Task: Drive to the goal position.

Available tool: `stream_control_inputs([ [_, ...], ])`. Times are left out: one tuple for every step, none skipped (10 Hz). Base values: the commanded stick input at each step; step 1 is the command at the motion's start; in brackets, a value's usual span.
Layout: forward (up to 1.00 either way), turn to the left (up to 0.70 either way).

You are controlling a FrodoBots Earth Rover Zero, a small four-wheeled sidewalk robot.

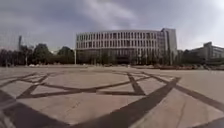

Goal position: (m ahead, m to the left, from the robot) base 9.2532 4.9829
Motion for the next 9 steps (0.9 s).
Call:
stream_control_inputs([
  [1.0, 0.0],
  [1.0, 0.0],
  [1.0, 0.0],
  [1.0, 0.0],
  [1.0, 0.0],
  [1.0, 0.0],
  [1.0, 0.0],
  [1.0, 0.0],
  [1.0, 0.0],
])
